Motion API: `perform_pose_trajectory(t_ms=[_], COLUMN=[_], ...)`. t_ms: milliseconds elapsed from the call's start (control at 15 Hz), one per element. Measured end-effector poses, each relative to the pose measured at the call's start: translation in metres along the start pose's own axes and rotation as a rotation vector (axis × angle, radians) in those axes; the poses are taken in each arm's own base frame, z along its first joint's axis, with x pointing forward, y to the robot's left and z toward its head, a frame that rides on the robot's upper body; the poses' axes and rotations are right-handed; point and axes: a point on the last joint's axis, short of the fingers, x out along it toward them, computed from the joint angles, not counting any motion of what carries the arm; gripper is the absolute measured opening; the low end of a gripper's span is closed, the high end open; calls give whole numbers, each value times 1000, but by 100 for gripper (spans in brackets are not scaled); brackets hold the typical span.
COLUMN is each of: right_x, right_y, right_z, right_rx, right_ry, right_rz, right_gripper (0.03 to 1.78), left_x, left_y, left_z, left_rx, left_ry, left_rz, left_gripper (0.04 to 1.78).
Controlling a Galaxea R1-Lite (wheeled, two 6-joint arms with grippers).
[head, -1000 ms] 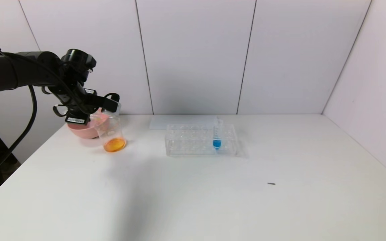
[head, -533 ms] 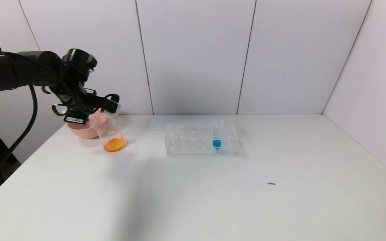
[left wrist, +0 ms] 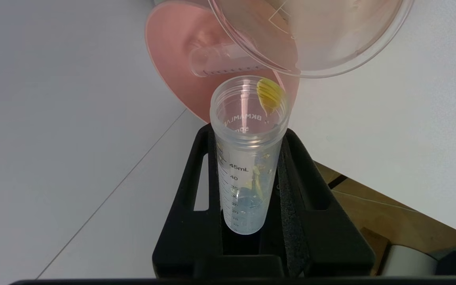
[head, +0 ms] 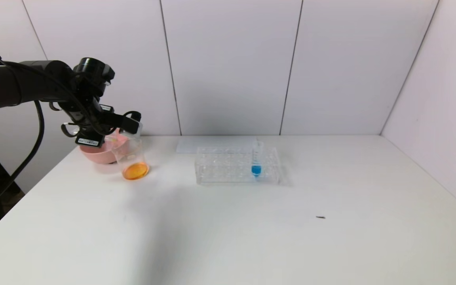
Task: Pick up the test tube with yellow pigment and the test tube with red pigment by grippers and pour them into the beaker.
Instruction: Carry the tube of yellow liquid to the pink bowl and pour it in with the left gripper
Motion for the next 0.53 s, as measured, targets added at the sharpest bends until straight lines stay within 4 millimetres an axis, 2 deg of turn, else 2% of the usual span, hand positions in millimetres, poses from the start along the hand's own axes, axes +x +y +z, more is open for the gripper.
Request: perform_pose_trajectory(t_ms=[533], right_x=[0], right_y=[0], right_z=[0], right_rx=[0], right_ry=[0], right_rz=[0], right_gripper=[170], left_x=[0], left_y=[0], left_z=[0], left_rx=[2], left_ry=[6], left_rz=[-3], left_gripper=[44])
